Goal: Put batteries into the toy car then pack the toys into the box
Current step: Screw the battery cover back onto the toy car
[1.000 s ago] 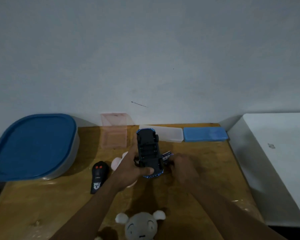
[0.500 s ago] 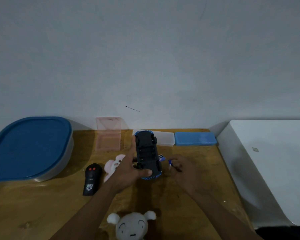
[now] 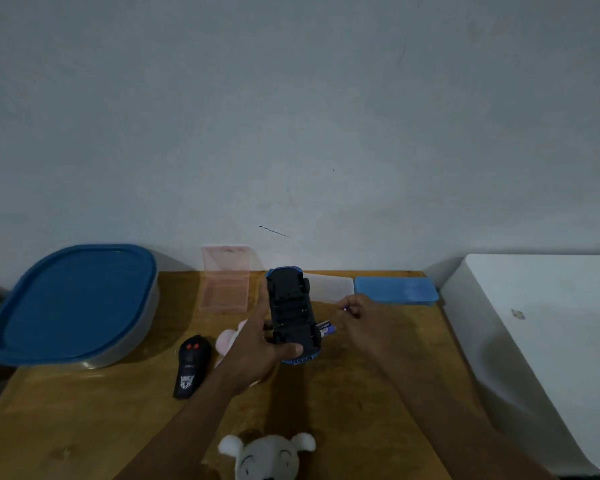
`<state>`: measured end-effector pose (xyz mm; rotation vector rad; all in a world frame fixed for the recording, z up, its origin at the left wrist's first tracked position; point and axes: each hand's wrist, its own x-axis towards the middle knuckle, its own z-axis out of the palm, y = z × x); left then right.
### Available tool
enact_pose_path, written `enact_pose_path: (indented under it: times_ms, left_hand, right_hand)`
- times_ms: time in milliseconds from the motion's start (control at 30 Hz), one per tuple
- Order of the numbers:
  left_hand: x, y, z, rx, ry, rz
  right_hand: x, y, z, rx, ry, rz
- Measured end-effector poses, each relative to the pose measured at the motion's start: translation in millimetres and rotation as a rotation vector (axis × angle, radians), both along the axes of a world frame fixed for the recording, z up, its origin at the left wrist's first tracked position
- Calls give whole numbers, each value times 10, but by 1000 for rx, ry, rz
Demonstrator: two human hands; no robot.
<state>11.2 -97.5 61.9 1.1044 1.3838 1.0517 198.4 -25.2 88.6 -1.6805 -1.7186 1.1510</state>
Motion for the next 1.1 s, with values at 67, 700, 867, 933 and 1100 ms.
enact_pose_path:
  times_ms: [67,700,867,933,1100]
  left_hand:
    - [15,37,-9,12,-8,9]
    - [79,174,-212,38,9,34]
    - [148,173,-145,35,22,-5]
    - [146,176,-140,36,29,-12]
    - [72,173,-126,23,54,-31]
  right_hand:
    - [-25,38,64,-34,163,-52]
    - [-495,44,-60,211,206,-331]
    - [-594,-15,-197,195,180,-342]
    - [-610,-22,-188,215,184,-345]
    - [-577,-15,-140,26,298,-364]
